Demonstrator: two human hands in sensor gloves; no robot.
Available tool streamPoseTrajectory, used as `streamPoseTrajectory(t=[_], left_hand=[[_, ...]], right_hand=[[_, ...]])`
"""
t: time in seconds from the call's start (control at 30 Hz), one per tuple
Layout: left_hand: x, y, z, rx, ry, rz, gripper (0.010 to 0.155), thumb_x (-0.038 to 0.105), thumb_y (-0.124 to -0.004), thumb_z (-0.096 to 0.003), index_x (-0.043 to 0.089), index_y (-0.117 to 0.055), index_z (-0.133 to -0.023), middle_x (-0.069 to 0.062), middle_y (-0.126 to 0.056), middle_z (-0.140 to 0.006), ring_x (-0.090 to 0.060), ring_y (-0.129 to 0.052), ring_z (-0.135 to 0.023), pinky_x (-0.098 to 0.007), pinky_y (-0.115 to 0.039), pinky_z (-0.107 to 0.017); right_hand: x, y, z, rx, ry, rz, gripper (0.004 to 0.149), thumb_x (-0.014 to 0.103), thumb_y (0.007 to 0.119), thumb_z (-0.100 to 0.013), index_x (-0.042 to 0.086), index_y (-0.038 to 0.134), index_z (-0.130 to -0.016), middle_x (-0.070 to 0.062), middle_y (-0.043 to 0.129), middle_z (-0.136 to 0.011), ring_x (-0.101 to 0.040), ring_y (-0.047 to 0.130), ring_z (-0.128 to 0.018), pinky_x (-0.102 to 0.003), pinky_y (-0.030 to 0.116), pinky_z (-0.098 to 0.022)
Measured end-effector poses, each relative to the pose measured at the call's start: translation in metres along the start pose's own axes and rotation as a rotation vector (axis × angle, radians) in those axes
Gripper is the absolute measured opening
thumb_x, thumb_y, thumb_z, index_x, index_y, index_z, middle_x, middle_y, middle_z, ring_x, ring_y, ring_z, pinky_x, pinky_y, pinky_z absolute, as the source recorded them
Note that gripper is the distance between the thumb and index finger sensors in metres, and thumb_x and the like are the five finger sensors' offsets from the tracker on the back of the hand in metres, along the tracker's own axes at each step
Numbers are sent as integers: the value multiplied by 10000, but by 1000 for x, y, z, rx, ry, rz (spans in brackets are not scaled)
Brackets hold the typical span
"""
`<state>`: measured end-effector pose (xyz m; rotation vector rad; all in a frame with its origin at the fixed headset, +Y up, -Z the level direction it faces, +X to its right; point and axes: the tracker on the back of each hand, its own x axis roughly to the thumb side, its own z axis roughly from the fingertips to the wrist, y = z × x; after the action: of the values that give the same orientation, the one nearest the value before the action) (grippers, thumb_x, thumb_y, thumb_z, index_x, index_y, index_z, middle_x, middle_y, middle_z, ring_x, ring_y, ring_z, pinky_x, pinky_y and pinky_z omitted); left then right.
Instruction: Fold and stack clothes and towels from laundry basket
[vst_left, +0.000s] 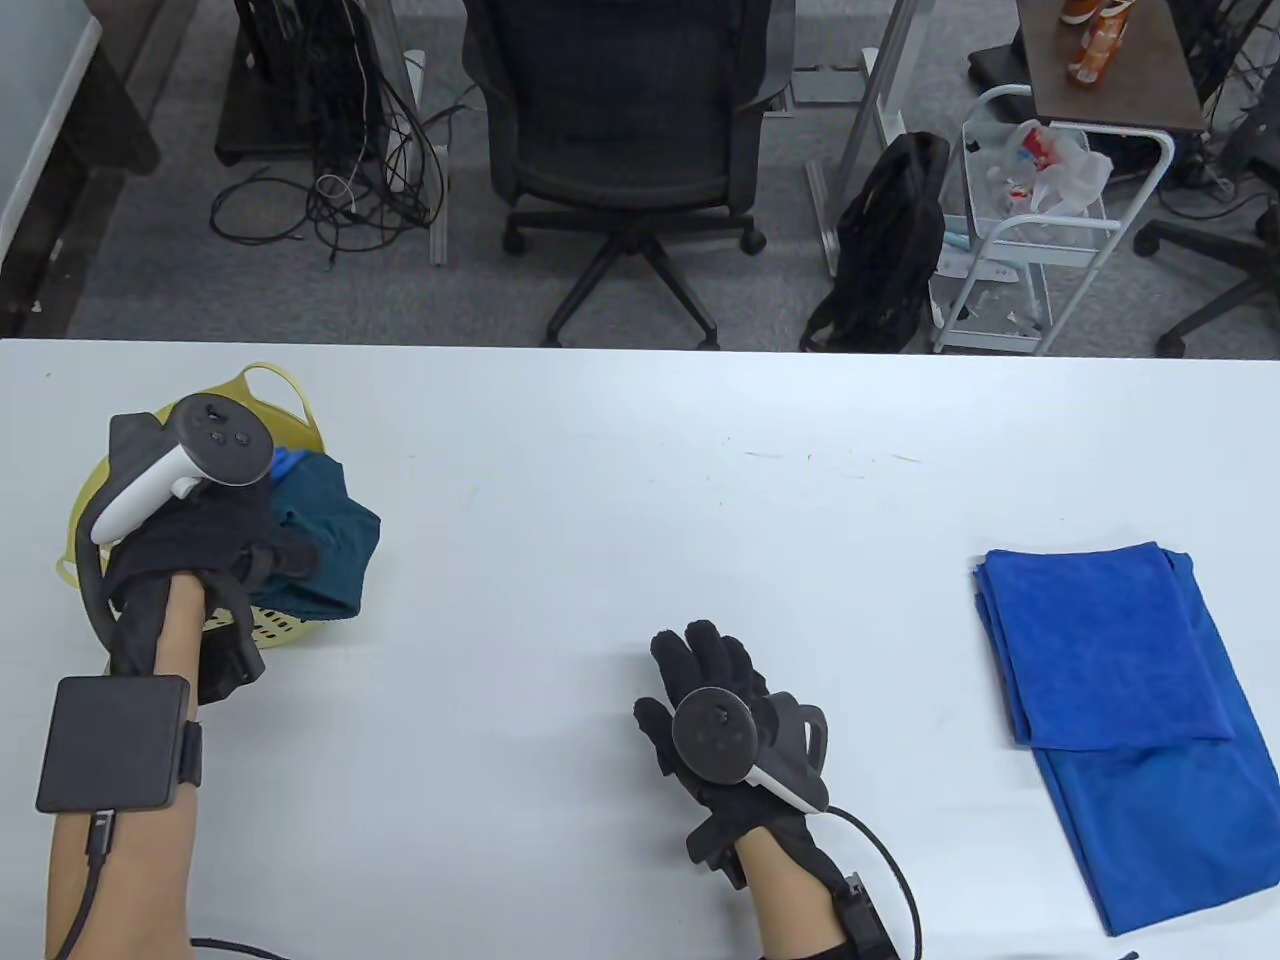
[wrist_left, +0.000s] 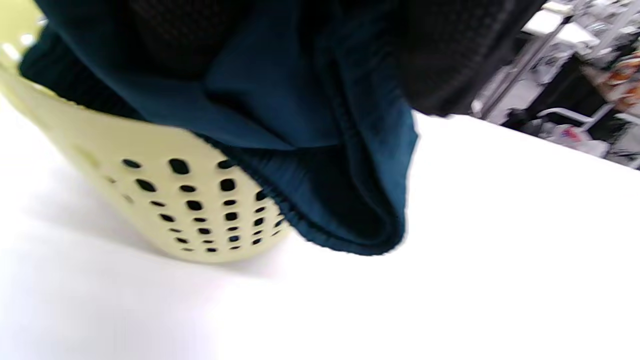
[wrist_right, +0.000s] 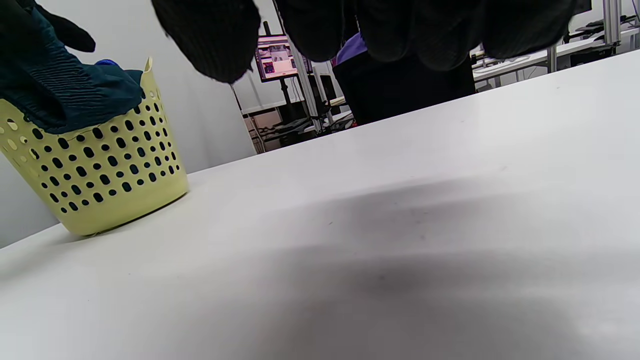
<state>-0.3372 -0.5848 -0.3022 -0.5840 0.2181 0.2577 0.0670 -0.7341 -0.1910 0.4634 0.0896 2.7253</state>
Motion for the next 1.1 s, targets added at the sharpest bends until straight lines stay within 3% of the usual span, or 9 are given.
streamPoseTrajectory(t=[0.17, 0.27, 0.4, 0.53, 0.67, 0.73, 0.83, 0.9, 1.1], left_hand=[[-2, 3, -15, -35, 131, -18, 1136, 521, -958, -432, 86, -290, -1241, -260, -722, -1169, -291, -938, -752, -484, -845, -570], [-2, -5, -26, -49, 172, -32, 1093, 541, -949, -435, 70, -392, -1249, -222, -744, -1117, -297, -903, -735, -531, -816, -591], [3, -10, -31, -35, 193, -48, 913, 596, -910, -452, 146, -615, -1190, -187, -737, -1073, -303, -860, -731, -560, -779, -609], [17, -6, -20, 73, 220, -182, 674, 581, -860, -525, 179, -768, -1058, -150, -781, -1035, -277, -888, -713, -535, -795, -603], [34, 4, 1, 161, 232, -278, 579, 520, -872, -549, 201, -793, -1026, -121, -874, -992, -234, -970, -646, -455, -862, -530], [42, 12, 17, 255, 250, -331, 601, 490, -891, -544, 226, -723, -1057, -100, -902, -956, -210, -979, -592, -424, -872, -493], [47, 20, 40, 351, 194, -339, 922, 479, -927, -515, 177, -420, -1224, -77, -906, -943, -199, -978, -577, -419, -872, -493], [47, 22, 61, 416, 115, -309, 1048, 472, -956, -491, 130, -320, -1250, -62, -890, -952, -200, -968, -592, -426, -865, -508], [36, -15, 60, 328, 91, -392, 1101, 508, -979, -427, 50, -401, -1244, -53, -883, -962, -198, -971, -623, -432, -869, -522]], right_hand=[[-4, -3, 1, -22, 13, -8, 685, 360, 688, -643, -11, 451, -1167, -399, 397, -1154, -663, 481, -970, -764, 522, -643], [-6, -3, 1, -26, 19, -13, 686, 361, 688, -643, -11, 450, -1167, -400, 400, -1153, -663, 482, -970, -764, 523, -643], [-7, -4, 2, -30, 23, -16, 682, 360, 688, -644, -10, 453, -1167, -398, 402, -1153, -662, 483, -970, -764, 523, -642], [-7, -4, 1, -37, 16, -18, 680, 359, 689, -643, -11, 457, -1165, -398, 406, -1152, -660, 484, -971, -765, 524, -641], [-8, -4, 2, -40, 12, -27, 678, 358, 689, -644, -11, 460, -1164, -396, 413, -1151, -660, 489, -969, -765, 524, -640], [-7, -3, 2, -38, 11, -27, 678, 359, 689, -643, -11, 462, -1164, -394, 416, -1151, -660, 490, -969, -765, 525, -640], [-6, -2, 1, -32, 7, -21, 679, 359, 689, -643, -12, 461, -1164, -396, 414, -1152, -659, 489, -970, -765, 523, -641], [-5, -1, 1, -24, 3, -17, 679, 359, 689, -643, -12, 462, -1164, -394, 416, -1151, -660, 488, -969, -765, 524, -641], [-5, 3, 0, -7, -1, -2, 678, 359, 689, -643, -12, 463, -1164, -395, 416, -1151, -660, 488, -970, -766, 523, -640]])
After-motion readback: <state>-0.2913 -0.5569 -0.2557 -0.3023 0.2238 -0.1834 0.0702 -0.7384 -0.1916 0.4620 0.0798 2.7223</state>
